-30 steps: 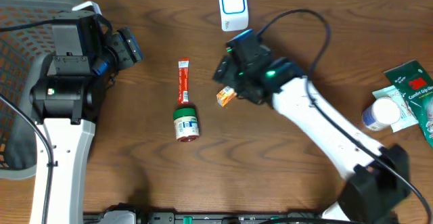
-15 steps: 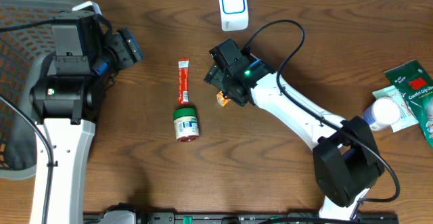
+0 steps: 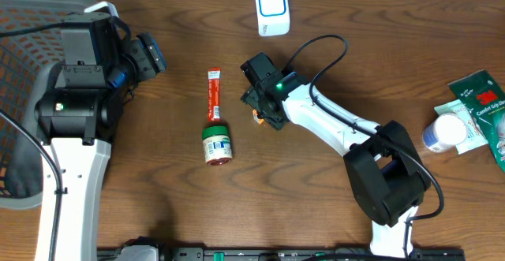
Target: Scan the item barcode
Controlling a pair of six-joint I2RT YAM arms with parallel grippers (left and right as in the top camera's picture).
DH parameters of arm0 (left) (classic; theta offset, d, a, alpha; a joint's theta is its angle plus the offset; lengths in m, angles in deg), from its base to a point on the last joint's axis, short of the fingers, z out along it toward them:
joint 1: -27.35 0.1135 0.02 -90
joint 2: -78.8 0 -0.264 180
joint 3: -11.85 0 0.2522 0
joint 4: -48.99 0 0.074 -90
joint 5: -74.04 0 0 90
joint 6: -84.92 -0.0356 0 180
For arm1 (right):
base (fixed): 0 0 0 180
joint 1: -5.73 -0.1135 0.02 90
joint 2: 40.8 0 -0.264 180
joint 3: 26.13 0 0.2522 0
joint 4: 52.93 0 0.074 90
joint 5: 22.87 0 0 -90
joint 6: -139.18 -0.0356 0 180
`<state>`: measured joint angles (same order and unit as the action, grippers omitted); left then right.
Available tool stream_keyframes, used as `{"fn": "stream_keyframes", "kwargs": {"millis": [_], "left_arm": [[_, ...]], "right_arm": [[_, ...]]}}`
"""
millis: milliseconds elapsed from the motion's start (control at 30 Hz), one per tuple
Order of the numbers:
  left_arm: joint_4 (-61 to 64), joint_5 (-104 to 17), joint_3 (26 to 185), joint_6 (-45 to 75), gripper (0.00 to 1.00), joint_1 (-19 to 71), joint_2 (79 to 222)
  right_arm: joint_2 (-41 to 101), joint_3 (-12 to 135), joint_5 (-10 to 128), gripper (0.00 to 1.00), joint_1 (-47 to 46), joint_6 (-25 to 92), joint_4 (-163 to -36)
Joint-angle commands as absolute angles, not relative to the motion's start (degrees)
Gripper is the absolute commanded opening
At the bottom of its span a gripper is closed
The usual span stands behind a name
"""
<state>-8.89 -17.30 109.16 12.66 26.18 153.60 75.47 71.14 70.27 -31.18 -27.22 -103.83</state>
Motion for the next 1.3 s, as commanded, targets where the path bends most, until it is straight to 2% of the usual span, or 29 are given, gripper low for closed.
{"fn": "stream_keyframes", "kwargs": {"millis": [0, 133, 433, 567, 733, 933, 1100, 1267], "left_arm": [[-8.94, -17.39, 109.46, 11.92, 0.82, 26.42, 153.65], [-8.94, -17.39, 109.46, 11.92, 0.82, 26.42, 153.65], [-8.94, -17.39, 109.46, 11.92, 0.82, 26.42, 153.65], [-8.96, -17.39, 109.46, 11.92, 0.82, 26.42, 153.65], [-8.94, -17.37, 109.46, 11.92, 0.82, 26.42, 153.65], [-8.96, -17.39, 109.46, 11.92, 0.82, 26.42, 153.65], [-8.94, -17.39, 109.46, 11.92, 0.82, 26.42, 153.65], [-8.96, -17.39, 109.46, 11.92, 0.82, 26.42, 153.65]], "right_arm": [[75.77, 71.05, 71.62, 0.72, -30.65, -28.34, -103.75], [75.77, 71.05, 71.60, 0.58, -29.60, -28.31, -104.45], [75.79, 71.05, 71.60, 0.55, -29.19, -28.31, -105.56], [75.79, 71.05, 71.60, 0.45, -29.19, -27.42, -105.91], [75.79, 71.05, 71.60, 0.41, -29.17, -26.22, -106.20], [75.77, 71.05, 71.56, 0.29, -29.19, -21.36, -106.15], [75.77, 71.05, 71.58, 0.29, -29.19, -18.76, -106.15], [75.77, 71.05, 71.03, 0.33, -29.19, -14.63, -106.37]]}}
